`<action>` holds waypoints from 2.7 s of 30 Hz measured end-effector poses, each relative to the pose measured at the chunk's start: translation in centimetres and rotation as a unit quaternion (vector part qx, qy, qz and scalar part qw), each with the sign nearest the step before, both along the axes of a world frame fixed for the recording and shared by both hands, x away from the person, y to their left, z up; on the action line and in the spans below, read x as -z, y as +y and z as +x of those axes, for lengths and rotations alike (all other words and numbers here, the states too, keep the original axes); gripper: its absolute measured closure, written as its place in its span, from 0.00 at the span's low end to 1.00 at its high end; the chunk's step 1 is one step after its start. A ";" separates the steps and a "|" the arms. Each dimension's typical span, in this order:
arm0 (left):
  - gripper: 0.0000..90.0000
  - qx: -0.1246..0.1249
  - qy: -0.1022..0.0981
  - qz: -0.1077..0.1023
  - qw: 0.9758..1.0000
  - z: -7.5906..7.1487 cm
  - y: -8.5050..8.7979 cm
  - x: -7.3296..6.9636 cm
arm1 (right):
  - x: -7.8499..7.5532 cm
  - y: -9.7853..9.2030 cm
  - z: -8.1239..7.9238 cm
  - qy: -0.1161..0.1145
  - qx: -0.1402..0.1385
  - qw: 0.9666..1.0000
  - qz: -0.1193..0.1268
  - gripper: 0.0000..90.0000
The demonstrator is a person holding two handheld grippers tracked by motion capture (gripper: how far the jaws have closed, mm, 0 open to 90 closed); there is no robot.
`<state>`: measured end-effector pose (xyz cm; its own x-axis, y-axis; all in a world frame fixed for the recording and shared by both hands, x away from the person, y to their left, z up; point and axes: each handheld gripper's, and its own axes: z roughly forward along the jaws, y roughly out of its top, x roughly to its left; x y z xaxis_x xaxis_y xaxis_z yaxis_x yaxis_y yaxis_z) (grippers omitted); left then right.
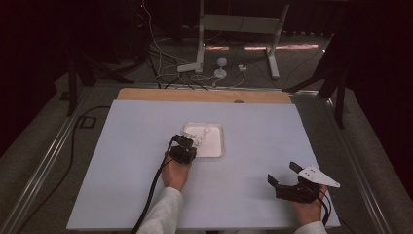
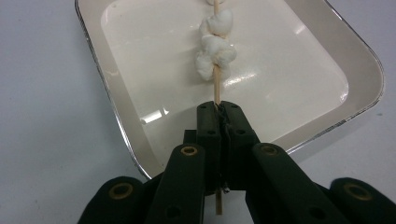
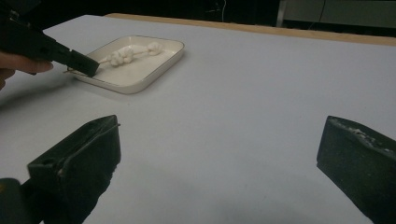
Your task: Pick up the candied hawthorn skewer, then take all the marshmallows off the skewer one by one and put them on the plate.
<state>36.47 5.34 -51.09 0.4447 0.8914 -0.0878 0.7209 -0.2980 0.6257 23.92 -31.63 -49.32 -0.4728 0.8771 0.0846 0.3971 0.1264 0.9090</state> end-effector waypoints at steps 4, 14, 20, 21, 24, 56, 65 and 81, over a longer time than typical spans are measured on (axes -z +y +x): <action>0.99 0.003 0.000 -0.006 1.000 0.0 0.3 0.0 | 0.0 0.0 0.0 -0.001 -0.001 1.000 -0.002 0.00; 1.00 0.007 -0.009 -0.030 0.999 -0.7 1.3 -0.6 | 0.0 0.0 0.0 -0.001 -0.001 1.000 0.003 0.00; 1.00 0.007 -0.020 -0.045 0.999 -1.0 1.8 -1.3 | 0.0 -0.1 0.0 -0.002 0.000 1.000 0.004 0.00; 1.00 0.007 -0.020 -0.046 0.999 -1.0 1.8 -1.4 | 0.0 -0.1 0.0 -0.002 0.000 1.000 0.004 0.00; 1.00 0.006 -0.023 -0.048 0.999 -1.2 1.9 -1.5 | 0.0 -0.1 0.0 -0.001 0.000 1.000 0.004 0.00; 1.00 0.037 -0.066 -0.085 0.994 -6.8 6.8 -4.6 | -3.0 5.1 2.4 -0.048 -0.057 0.997 0.014 0.00; 1.00 0.044 -0.073 -0.097 0.992 -8.0 7.6 -5.1 | -4.9 10.2 5.0 -0.080 -0.107 0.991 0.001 0.00; 1.00 0.078 -0.084 -0.095 0.989 -8.8 6.6 -6.1 | -5.4 17.4 9.5 -0.025 -0.145 0.988 -0.036 0.36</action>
